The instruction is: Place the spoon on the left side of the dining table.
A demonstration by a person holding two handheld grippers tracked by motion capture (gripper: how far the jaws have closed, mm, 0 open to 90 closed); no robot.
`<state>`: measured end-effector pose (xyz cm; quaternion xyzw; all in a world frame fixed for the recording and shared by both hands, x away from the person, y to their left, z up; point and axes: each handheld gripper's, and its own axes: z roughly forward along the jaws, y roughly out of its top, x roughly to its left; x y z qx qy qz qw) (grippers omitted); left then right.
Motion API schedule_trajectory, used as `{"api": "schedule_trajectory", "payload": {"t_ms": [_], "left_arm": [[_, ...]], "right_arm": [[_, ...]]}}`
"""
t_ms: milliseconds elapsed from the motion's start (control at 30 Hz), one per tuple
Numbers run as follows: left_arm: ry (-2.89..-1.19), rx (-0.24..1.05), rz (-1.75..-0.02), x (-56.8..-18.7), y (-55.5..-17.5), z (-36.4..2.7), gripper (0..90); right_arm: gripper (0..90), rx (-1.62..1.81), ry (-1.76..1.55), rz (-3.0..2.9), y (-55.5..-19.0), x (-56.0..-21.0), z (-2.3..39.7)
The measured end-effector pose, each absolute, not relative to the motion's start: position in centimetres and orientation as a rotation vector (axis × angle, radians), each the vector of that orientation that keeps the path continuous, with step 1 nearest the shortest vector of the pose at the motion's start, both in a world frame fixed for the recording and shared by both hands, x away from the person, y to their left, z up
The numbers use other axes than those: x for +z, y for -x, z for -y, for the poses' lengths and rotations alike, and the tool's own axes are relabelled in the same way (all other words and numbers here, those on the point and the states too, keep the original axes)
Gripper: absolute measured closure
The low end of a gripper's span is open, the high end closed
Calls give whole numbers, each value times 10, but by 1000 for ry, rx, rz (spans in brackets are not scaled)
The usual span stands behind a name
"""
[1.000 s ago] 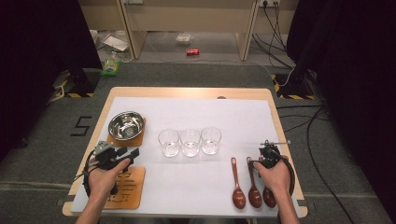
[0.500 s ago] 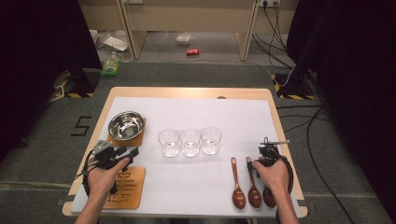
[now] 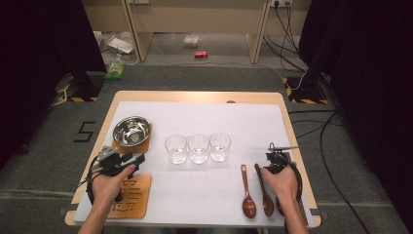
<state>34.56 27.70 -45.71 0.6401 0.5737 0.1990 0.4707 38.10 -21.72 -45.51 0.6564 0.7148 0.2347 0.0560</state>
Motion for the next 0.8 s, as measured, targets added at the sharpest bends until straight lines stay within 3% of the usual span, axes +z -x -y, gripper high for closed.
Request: {"api": "schedule_trajectory", "payload": {"t_ms": [800], "left_arm": [[-1549,493,-1410,-454,-344,-280,423]], "right_arm": [[846,850,-1858,-2118,-372,-441,210]]}}
